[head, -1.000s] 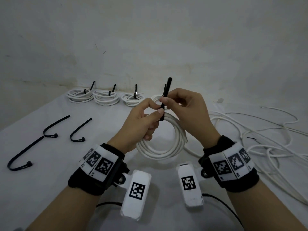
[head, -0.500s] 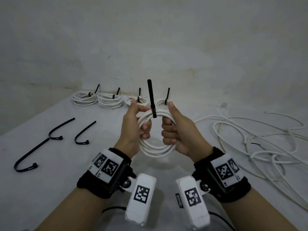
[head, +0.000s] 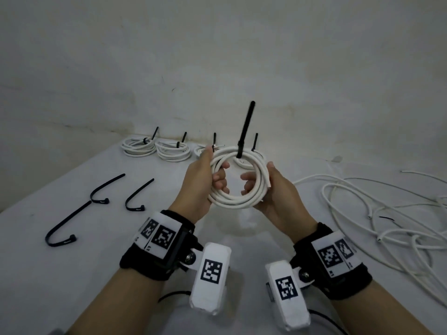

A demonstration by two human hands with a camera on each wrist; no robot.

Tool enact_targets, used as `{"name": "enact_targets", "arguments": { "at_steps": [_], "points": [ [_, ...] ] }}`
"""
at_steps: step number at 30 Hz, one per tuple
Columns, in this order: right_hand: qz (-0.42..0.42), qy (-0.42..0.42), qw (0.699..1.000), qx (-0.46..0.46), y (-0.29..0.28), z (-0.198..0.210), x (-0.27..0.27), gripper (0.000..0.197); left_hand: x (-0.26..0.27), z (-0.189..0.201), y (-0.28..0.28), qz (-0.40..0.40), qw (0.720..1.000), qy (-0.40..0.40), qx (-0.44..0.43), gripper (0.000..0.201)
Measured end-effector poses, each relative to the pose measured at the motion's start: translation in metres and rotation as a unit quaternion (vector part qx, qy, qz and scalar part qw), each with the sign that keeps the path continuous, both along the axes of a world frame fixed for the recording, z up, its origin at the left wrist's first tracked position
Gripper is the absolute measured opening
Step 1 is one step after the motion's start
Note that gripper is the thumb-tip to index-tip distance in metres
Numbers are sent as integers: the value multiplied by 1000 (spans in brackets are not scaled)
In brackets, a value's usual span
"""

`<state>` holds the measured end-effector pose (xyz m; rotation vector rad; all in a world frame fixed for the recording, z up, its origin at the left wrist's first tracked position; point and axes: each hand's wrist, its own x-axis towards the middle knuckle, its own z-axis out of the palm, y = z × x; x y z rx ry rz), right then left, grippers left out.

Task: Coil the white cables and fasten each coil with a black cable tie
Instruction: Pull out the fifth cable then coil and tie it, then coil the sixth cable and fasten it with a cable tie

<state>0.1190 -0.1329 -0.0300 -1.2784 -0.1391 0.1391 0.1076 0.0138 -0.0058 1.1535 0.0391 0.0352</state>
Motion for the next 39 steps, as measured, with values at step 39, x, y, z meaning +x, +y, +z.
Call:
{"name": "enact_targets", "arguments": {
  "at_steps": [39],
  "points": [
    [120, -230, 811, -525, -16, -61, 39, 37, 142, -55, 312, 145, 902, 242, 327, 67]
  ]
}}
